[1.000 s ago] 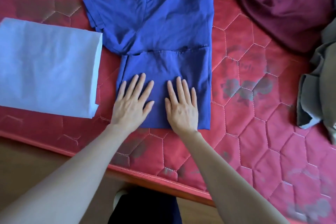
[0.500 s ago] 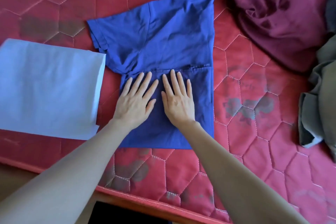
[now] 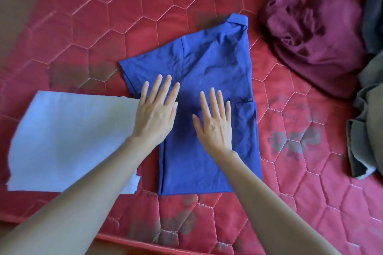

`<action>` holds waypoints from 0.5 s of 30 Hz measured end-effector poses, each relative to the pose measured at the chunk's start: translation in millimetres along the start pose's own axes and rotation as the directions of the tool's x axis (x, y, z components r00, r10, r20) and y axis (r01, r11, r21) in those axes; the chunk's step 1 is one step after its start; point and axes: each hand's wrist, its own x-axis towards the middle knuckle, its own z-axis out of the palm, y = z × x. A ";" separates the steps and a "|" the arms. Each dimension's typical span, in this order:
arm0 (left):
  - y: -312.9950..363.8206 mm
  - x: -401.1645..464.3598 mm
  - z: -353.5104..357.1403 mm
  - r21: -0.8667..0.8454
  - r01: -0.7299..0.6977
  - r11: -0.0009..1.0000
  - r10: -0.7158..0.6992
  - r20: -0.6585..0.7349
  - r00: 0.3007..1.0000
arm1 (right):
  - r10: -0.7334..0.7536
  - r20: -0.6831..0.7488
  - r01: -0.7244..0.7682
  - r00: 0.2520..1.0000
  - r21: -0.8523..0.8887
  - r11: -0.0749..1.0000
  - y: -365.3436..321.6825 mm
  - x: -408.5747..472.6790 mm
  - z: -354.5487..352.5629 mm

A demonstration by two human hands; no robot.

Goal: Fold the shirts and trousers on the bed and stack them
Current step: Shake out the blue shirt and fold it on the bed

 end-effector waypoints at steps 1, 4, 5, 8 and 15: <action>-16.9 7.0 -7.3 -0.015 0.010 1.000 -0.010 -0.021 1.000 | -0.054 0.011 0.054 0.998 0.028 0.998 -14.2 6.1 0.0; -73.0 27.7 -19.0 -0.013 0.088 0.996 -0.087 0.040 0.995 | -0.159 0.059 0.154 0.986 0.081 0.985 -53.0 28.5 9.0; -90.4 33.5 -19.8 -0.005 0.112 0.994 -0.111 0.077 0.991 | -0.184 0.076 0.177 0.980 0.085 0.980 -63.8 35.1 13.5; -128.7 46.1 -14.5 -0.010 0.169 0.986 -0.165 0.183 0.969 | -0.297 0.076 0.291 0.952 0.082 0.953 -89.7 48.4 29.4; -138.1 66.1 -1.1 -0.081 0.337 0.938 -0.318 0.187 0.929 | -0.334 -0.173 0.329 0.926 -0.058 0.942 -114.6 58.6 51.5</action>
